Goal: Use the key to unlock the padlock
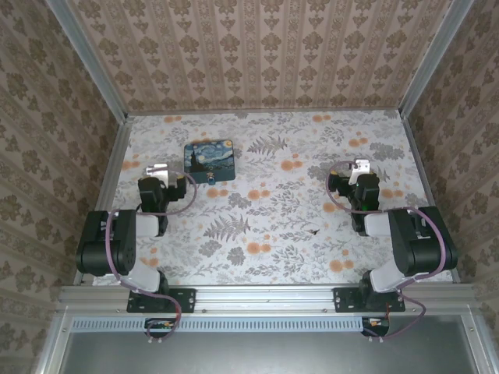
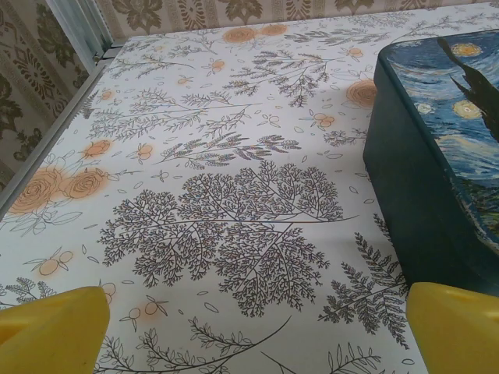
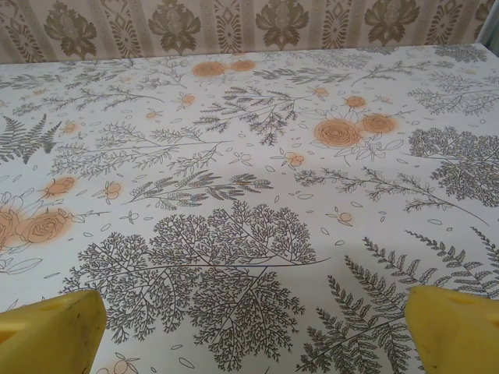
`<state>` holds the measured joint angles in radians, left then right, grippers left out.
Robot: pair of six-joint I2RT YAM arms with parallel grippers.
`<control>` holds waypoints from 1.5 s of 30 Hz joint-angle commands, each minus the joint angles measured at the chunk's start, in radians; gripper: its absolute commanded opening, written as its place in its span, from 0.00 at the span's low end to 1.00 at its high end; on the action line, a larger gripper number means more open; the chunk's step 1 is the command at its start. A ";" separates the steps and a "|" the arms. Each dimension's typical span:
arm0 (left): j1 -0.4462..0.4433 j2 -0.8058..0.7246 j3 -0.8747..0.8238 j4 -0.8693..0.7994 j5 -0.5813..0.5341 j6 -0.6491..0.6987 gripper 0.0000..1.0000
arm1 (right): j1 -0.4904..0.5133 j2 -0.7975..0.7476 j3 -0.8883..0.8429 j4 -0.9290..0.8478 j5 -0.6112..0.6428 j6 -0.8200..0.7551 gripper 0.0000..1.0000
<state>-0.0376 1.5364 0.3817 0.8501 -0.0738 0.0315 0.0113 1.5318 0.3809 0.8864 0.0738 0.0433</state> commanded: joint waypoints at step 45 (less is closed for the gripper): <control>-0.049 -0.257 0.226 -0.517 -0.137 -0.114 1.00 | -0.008 -0.214 0.307 -0.657 -0.147 0.156 1.00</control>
<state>-0.0933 1.3113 0.5362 0.5152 -0.1699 0.0055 0.0063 1.3201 0.6228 0.4374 0.0311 0.1207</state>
